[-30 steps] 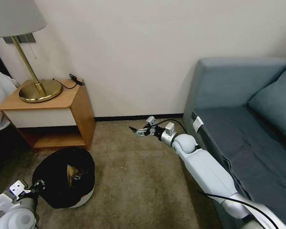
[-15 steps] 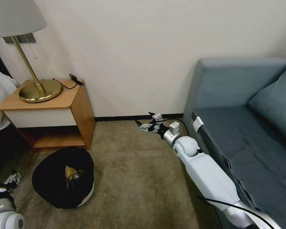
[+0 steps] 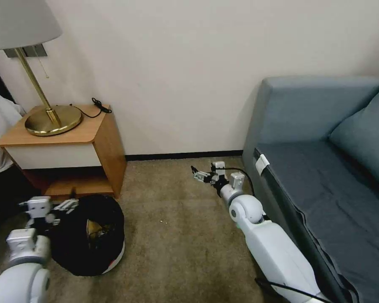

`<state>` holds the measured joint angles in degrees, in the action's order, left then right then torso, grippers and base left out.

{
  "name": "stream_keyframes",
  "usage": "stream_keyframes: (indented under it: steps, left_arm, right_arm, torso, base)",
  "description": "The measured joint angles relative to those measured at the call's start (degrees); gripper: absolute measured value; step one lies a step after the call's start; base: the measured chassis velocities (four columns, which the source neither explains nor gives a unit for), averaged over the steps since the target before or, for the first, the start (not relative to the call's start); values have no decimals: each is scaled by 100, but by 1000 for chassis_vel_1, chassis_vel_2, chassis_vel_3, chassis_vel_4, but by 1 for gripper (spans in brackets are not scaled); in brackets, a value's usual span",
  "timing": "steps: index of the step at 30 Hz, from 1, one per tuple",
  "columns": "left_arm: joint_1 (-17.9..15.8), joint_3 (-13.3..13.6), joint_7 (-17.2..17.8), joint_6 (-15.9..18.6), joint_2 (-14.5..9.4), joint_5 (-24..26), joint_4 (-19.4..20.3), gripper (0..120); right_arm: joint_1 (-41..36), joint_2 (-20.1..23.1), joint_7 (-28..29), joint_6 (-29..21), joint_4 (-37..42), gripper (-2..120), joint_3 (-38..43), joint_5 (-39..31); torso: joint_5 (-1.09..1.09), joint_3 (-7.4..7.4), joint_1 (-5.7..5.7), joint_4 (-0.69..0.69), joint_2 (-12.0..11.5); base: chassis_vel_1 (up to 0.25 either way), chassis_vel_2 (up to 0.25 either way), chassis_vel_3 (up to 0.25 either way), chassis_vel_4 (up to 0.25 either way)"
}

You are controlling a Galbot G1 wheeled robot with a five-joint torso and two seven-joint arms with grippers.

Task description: Pick up the trash bin, then pick up the garbage on the floor and place it into the trash bin.

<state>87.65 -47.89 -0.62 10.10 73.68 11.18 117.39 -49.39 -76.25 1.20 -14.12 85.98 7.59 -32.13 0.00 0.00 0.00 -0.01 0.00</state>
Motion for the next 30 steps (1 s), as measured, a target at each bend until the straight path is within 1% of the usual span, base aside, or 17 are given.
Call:
stream_keyframes:
  steps: [2, 3, 5, 6, 8, 13, 30]
  left_arm:
    - [-49, 155, -10, -23, 56, -84, -87, 100]
    - [-49, 155, -10, -23, 56, -84, -87, 100]
    - [-104, 285, -11, -48, 102, -179, -190, 100]
    - [-104, 285, -11, -48, 102, -179, -190, 100]
    - [-128, 359, -7, -50, 111, -249, -245, 100]
    - [-129, 390, -28, -74, 99, -311, -277, 100]
    - [-124, 378, -29, -75, 97, -309, -279, 100]
  right_arm:
    - [-70, -119, 7, 13, -2, 100, 115, -19]
    - [-70, -119, 7, 13, -2, 100, 115, -19]
    - [-151, -280, 0, 76, -54, 100, 213, -24]
    - [-151, -280, 0, 76, -54, 100, 213, -24]
    - [-225, -459, -87, 159, -125, 100, 309, 21]
    - [-256, -548, -127, 206, -168, 100, 360, 107]
    - [-248, -543, -147, 215, -179, 100, 349, 120]
  torso:
    - [-1, 0, 0, 0, 0]
    - [-1, 0, 0, 0, 0]
    - [-1, 0, 0, 1, 0]
    - [-1, 0, 0, 1, 0]
    - [0, 0, 0, 1, 0]
    - [0, 0, 0, 1, 0]
    - [0, 0, 0, 1, 0]
  base:
    - [0, 0, 0, 0]
    - [0, 0, 0, 0]
    - [0, 0, 0, 0]
    - [0, 0, 0, 0]
    - [0, 0, 0, 0]
    - [0, 0, 0, 0]
    - [0, 0, 0, 0]
